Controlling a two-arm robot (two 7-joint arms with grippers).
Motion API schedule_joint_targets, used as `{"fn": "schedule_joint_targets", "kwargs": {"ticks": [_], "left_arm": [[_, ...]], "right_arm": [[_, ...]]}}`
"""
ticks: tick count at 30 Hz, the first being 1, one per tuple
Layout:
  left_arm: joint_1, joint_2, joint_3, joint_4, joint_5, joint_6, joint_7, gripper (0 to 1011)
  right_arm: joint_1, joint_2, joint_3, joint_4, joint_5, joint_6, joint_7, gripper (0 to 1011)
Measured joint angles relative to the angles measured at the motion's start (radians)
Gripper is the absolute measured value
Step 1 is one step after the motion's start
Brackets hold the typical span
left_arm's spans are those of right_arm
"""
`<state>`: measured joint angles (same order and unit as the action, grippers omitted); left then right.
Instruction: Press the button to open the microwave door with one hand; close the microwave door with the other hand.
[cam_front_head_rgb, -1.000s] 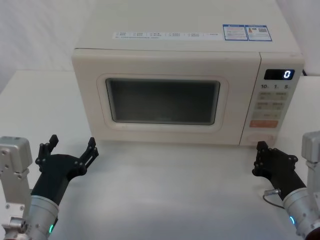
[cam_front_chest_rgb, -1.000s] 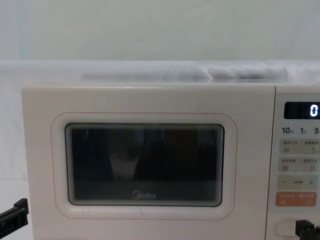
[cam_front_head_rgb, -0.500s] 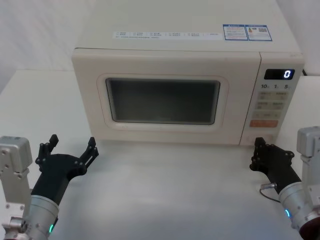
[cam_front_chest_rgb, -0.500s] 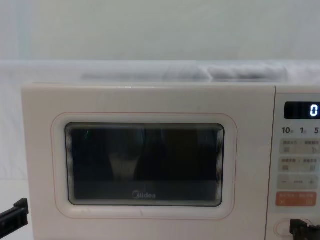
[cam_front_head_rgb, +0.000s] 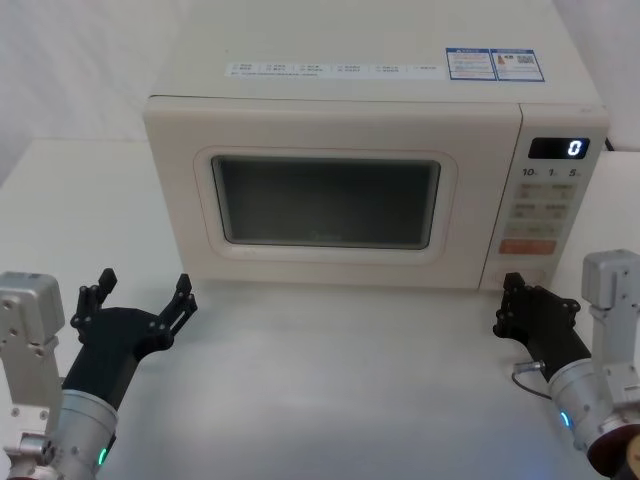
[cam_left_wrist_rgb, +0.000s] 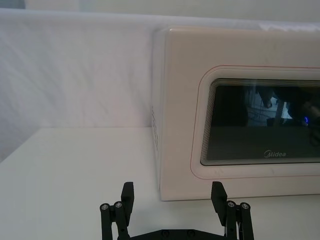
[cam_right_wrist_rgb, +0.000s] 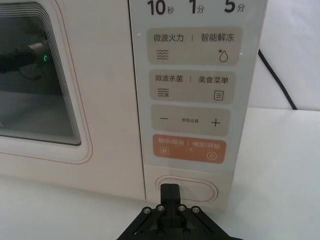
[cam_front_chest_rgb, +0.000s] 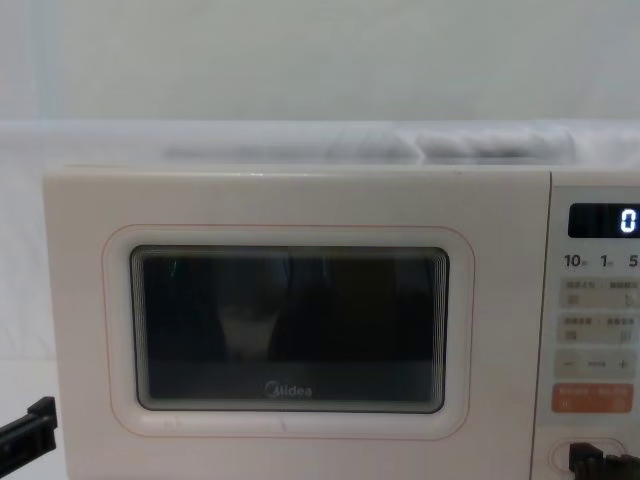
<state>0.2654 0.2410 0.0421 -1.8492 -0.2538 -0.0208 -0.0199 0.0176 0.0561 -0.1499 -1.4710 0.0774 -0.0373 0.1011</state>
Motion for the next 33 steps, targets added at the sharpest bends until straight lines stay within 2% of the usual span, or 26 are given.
{"fn": "schedule_joint_targets", "kwargs": {"ticks": [33], "left_arm": [[0.000, 0.000, 0.000, 0.000, 0.000, 0.000, 0.000, 1007]], "right_arm": [[0.034, -0.019, 0.020, 0.056, -0.015, -0.015, -0.012, 0]]}}
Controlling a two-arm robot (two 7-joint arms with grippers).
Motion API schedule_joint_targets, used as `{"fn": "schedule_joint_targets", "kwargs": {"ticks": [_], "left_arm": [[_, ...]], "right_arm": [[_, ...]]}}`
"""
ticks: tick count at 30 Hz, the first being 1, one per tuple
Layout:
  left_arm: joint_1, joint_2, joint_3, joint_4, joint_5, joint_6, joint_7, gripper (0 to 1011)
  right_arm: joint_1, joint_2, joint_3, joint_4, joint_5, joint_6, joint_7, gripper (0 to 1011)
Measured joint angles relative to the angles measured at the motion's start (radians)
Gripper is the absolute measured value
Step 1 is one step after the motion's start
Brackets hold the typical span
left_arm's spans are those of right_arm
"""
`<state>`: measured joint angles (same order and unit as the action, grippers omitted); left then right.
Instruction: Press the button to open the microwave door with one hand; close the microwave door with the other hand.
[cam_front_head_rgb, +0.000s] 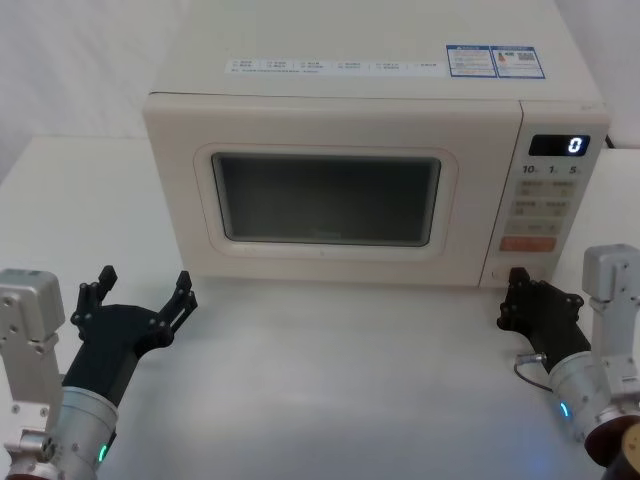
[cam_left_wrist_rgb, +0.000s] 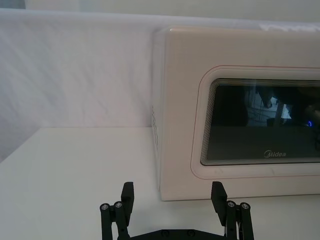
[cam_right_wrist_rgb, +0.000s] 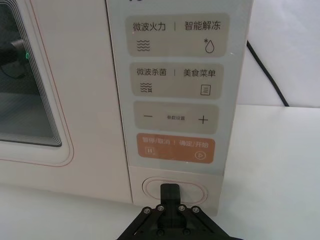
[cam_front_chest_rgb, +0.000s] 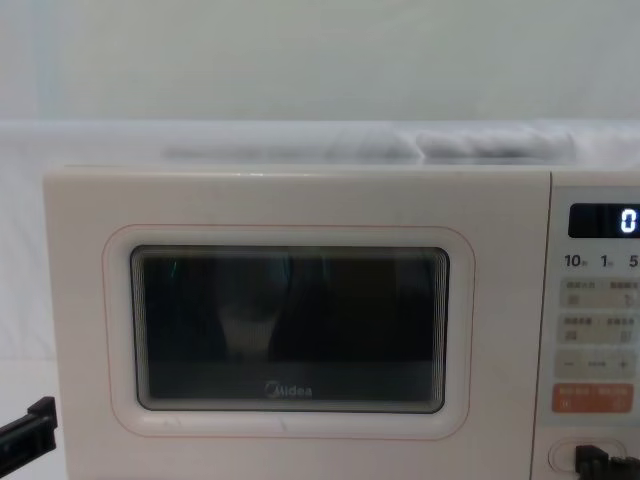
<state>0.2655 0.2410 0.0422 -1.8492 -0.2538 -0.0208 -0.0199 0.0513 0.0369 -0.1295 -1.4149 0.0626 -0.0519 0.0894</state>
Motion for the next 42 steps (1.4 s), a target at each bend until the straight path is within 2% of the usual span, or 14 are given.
{"fn": "schedule_joint_targets", "kwargs": {"ticks": [17, 31, 42], "left_arm": [[0.000, 0.000, 0.000, 0.000, 0.000, 0.000, 0.000, 1007], [0.000, 0.000, 0.000, 0.000, 0.000, 0.000, 0.000, 1007], [0.000, 0.000, 0.000, 0.000, 0.000, 0.000, 0.000, 1007]], "right_arm": [[0.017, -0.009, 0.005, 0.019, -0.011, -0.003, -0.008, 0], [0.060, -0.023, 0.009, 0.075, -0.013, -0.020, -0.012, 0], [0.074, -0.031, 0.010, 0.095, -0.013, -0.028, -0.013, 0]]}}
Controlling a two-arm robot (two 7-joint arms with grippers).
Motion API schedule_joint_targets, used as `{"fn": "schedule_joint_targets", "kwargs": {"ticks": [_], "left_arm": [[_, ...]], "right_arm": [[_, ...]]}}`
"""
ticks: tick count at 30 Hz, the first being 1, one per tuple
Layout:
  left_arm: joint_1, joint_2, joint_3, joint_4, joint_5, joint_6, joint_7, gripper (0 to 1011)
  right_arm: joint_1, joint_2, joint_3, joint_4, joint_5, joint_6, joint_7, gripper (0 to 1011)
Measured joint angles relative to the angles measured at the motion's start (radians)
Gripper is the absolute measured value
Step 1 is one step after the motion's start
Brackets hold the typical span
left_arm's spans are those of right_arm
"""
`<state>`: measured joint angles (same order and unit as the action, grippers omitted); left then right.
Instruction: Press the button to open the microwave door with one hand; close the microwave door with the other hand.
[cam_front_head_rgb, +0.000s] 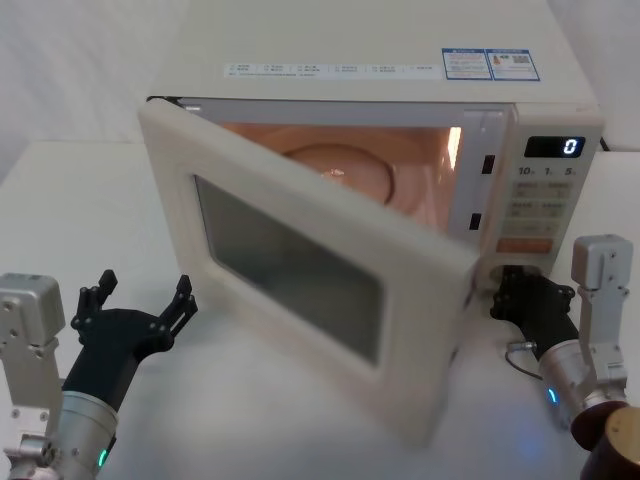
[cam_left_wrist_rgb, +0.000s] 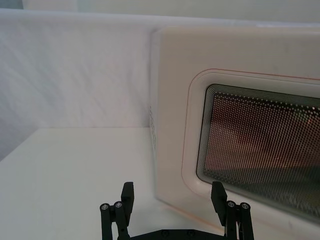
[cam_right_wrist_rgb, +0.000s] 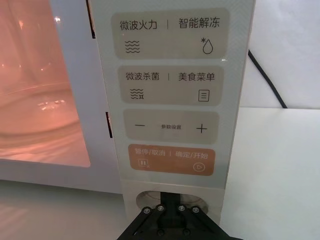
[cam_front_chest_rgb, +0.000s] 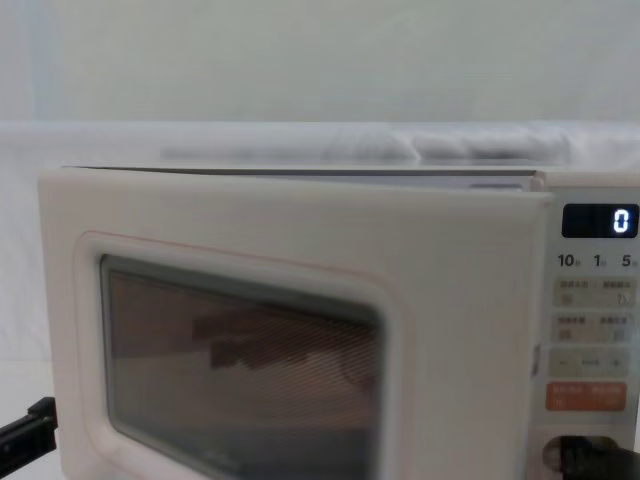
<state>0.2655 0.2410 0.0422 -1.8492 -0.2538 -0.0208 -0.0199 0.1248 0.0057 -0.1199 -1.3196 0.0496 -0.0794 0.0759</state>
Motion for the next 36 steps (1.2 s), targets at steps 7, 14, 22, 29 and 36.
{"fn": "schedule_joint_targets", "kwargs": {"ticks": [7, 14, 22, 29, 36], "left_arm": [[0.000, 0.000, 0.000, 0.000, 0.000, 0.000, 0.000, 1007], [0.000, 0.000, 0.000, 0.000, 0.000, 0.000, 0.000, 1007], [0.000, 0.000, 0.000, 0.000, 0.000, 0.000, 0.000, 1007], [0.000, 0.000, 0.000, 0.000, 0.000, 0.000, 0.000, 1007], [0.000, 0.000, 0.000, 0.000, 0.000, 0.000, 0.000, 1007]], "right_arm": [[-0.002, -0.001, 0.000, -0.007, -0.005, 0.003, -0.004, 0], [-0.003, 0.000, 0.000, -0.011, -0.008, 0.006, -0.007, 0], [-0.003, 0.000, -0.001, -0.011, -0.007, 0.006, -0.007, 0], [-0.003, 0.000, -0.001, -0.011, -0.006, 0.005, -0.006, 0], [-0.006, 0.000, 0.000, -0.014, -0.003, 0.002, -0.003, 0]]}}
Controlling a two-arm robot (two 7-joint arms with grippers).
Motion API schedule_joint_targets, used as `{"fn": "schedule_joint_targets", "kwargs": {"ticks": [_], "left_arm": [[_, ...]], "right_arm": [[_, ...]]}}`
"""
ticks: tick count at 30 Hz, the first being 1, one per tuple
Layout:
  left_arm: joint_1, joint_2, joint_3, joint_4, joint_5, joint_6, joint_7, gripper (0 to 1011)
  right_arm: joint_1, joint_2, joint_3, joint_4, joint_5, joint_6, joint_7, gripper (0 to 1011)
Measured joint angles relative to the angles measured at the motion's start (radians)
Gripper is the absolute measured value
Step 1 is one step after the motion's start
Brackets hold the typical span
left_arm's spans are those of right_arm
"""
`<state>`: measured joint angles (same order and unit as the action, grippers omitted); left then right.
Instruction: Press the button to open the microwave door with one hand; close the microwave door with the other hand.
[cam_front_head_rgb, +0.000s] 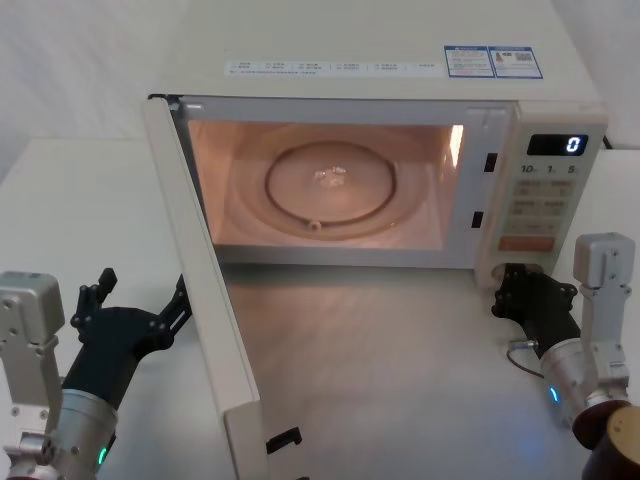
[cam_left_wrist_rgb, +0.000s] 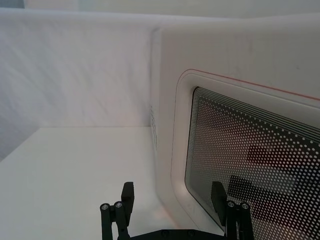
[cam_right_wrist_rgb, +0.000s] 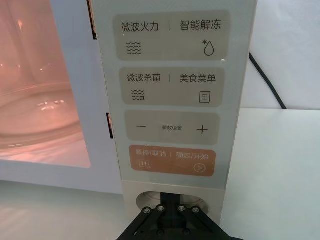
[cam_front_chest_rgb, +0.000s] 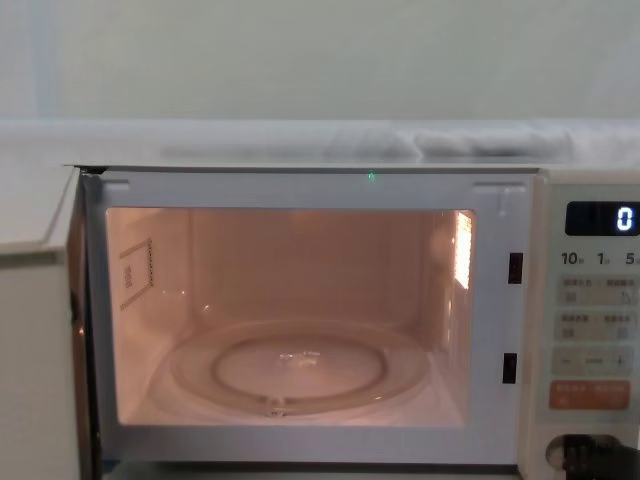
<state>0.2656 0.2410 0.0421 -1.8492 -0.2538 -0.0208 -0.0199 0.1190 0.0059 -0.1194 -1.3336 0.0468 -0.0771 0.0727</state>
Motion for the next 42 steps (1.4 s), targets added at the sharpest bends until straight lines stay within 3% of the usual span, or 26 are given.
{"fn": "schedule_joint_targets", "kwargs": {"ticks": [29, 42], "left_arm": [[0.000, 0.000, 0.000, 0.000, 0.000, 0.000, 0.000, 1007], [0.000, 0.000, 0.000, 0.000, 0.000, 0.000, 0.000, 1007]], "right_arm": [[-0.076, 0.002, 0.004, -0.072, 0.003, 0.005, -0.001, 0], [-0.150, 0.012, -0.006, -0.203, 0.000, 0.026, 0.005, 0]]}}
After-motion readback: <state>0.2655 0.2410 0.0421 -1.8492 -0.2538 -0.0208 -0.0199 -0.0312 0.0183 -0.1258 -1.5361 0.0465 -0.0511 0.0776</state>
